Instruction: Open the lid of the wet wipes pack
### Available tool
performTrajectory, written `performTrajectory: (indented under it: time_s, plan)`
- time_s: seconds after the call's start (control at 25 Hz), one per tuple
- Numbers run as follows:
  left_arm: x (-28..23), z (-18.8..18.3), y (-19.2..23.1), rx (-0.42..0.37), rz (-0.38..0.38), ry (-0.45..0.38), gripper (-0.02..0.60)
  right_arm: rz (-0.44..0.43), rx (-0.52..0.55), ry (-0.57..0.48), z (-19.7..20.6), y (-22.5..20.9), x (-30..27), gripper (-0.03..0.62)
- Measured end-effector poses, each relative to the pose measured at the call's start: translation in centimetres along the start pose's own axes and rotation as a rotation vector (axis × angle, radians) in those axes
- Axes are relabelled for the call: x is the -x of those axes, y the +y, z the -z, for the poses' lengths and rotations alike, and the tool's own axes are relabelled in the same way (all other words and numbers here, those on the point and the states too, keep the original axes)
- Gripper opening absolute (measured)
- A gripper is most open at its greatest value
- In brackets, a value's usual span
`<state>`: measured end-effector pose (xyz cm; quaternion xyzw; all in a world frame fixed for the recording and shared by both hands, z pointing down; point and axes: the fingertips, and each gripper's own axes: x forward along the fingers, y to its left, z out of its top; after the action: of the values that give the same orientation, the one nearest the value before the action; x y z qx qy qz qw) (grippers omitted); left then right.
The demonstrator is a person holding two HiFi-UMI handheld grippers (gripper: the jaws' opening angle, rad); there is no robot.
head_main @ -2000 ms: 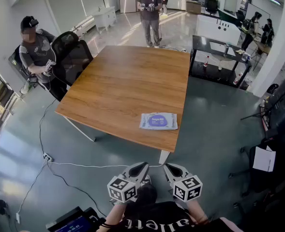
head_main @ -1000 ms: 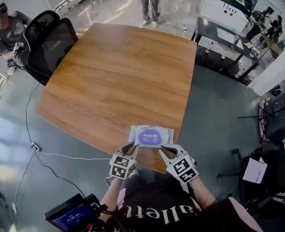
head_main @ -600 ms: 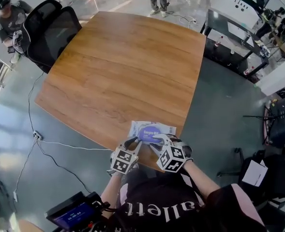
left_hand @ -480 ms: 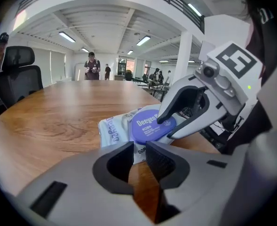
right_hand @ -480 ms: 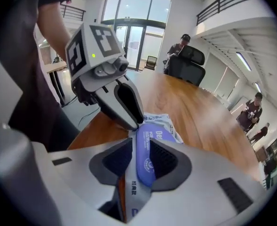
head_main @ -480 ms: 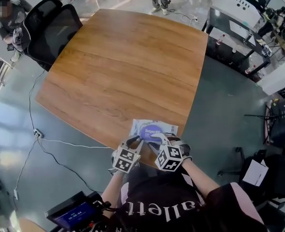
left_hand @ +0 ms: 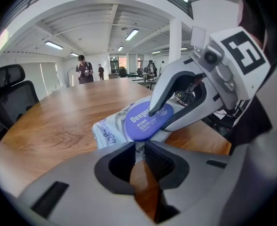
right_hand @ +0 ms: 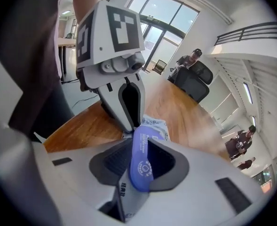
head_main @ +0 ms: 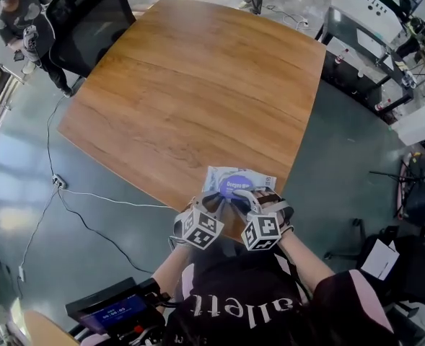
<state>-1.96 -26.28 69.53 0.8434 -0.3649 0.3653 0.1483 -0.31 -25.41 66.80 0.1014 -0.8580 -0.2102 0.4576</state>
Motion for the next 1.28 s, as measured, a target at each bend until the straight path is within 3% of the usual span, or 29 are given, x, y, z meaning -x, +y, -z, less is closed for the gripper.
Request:
performTrajectory:
  time_s: [0.2,0.44,0.68,0.88,1.08,1.28]
  plan:
    - [-0.4,0.2,0.0,-0.012,0.007,0.001,0.063,-0.007,0.06,-0.01,0.0,0.1,-0.1,0.098]
    - [-0.6,0.3,0.0,-0.013,0.011,0.002,0.063,-0.004,0.06,-0.036,-0.1,-0.1,-0.1,0.098]
    - [-1.2,0.6,0.1,-0.017,0.006,0.004,0.064,0.184,-0.098,-0.151,-1.7,-7.4,2.2,0.035]
    - [-0.4,0.5,0.2,-0.007,0.012,0.007,0.064,0.159,-0.227,-0.073,0.7,-13.5,-0.4,0.035]
    - [-0.3,0.2,0.0,0.004,0.019,0.006,0.064,0.089,-0.303,0.041,3.9,-14.1,-3.8,0.037]
    - [0.3,0.0,-0.2,0.024,0.036,0.012,0.064,0.155,-0.433,-0.033,2.1,-14.5,-0.6,0.037]
